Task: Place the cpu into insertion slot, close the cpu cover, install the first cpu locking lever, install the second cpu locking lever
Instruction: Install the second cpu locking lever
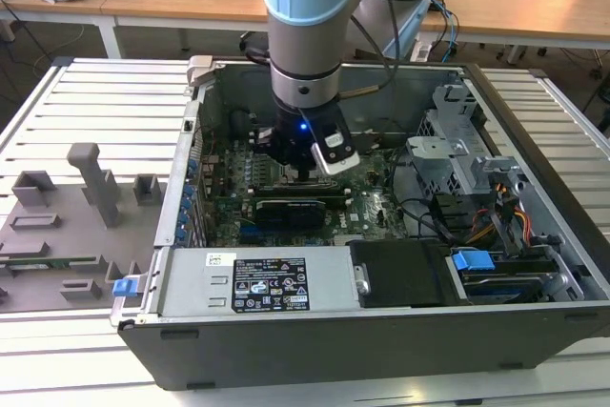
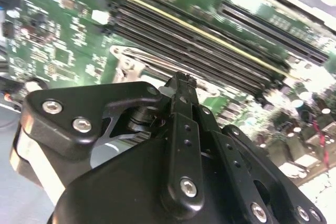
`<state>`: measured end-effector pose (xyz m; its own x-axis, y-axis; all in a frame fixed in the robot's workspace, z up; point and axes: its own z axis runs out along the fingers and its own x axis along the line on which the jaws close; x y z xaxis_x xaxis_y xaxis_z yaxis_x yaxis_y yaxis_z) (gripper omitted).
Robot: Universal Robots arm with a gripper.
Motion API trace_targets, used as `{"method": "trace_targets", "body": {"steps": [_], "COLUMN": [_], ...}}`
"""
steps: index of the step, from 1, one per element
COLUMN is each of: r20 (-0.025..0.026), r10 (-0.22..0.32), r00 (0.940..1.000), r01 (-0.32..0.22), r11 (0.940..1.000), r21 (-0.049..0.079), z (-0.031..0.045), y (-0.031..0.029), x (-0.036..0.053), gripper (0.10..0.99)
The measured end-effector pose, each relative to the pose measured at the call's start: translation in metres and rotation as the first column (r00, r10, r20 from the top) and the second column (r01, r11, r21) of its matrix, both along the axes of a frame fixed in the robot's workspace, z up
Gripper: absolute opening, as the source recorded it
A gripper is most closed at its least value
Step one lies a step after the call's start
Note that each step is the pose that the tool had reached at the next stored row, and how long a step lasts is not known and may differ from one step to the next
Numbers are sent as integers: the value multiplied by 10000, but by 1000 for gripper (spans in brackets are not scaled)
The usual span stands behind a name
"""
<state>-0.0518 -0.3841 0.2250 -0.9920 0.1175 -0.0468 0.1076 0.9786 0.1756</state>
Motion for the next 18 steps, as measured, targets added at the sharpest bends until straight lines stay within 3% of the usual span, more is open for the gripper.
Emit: {"method": "trace_targets", "body": {"steps": [2, 5, 6, 8, 10, 13, 18], "r20": [-3, -2, -1, -3, -3, -2, -1], "r10": [-3, -1, -2, -1, -1, 0, -1], "r00": [10000, 10000, 10000, 10000, 10000, 10000, 10000], "r01": [3, 1, 2, 1, 1, 0, 1], "r11": [10000, 10000, 10000, 9999, 9995, 9992, 9991], "r21": [1, -1, -13, -118, -323, -396, -418], "z": [0, 0, 0, 6, 52, 104, 113], "y": [30, 262, 295, 305, 314, 321, 320], "x": [30, 36, 36, 36, 36, 37, 37], "gripper": [106, 106, 106, 106, 106, 106, 106]}}
